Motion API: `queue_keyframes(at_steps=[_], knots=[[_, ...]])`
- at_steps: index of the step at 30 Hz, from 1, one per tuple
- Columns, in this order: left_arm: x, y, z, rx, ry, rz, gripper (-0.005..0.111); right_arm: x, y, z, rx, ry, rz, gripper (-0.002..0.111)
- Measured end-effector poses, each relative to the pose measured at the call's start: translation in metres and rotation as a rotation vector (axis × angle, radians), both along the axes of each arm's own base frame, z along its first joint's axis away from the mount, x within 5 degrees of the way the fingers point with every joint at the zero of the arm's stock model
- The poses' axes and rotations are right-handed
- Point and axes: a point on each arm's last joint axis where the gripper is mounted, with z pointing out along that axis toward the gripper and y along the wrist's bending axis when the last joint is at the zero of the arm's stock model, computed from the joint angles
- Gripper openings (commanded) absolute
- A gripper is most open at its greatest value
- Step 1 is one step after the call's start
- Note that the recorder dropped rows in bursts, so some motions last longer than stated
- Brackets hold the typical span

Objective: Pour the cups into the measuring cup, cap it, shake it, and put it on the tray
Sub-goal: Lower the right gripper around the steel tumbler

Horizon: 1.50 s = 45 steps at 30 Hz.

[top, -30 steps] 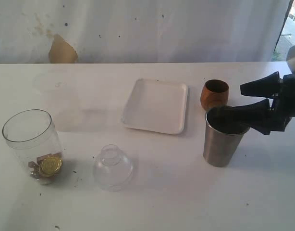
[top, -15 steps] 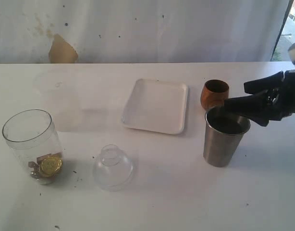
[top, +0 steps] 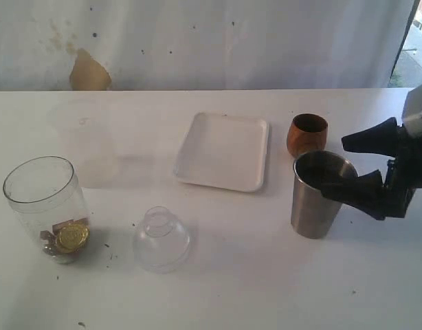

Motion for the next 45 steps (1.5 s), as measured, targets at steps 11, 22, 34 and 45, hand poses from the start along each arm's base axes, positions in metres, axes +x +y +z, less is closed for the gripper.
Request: queue_keyframes(at_steps=[11, 22, 34, 45], knots=[[0.000, 0.000, 0.000, 0.000, 0.000, 0.000, 0.000, 0.000, -0.007, -0.011, -0.088, 0.022, -0.077, 0.105], [0.000, 0.000, 0.000, 0.000, 0.000, 0.000, 0.000, -0.005, -0.009, -0.020, -0.122, 0.055, -0.113, 0.105], [0.000, 0.000, 0.000, 0.000, 0.000, 0.000, 0.000, -0.002, -0.012, -0.048, -0.120, 0.150, -0.127, 0.105], [0.000, 0.000, 0.000, 0.000, 0.000, 0.000, 0.000, 0.003, -0.010, -0.068, -0.102, 0.079, -0.051, 0.105]])
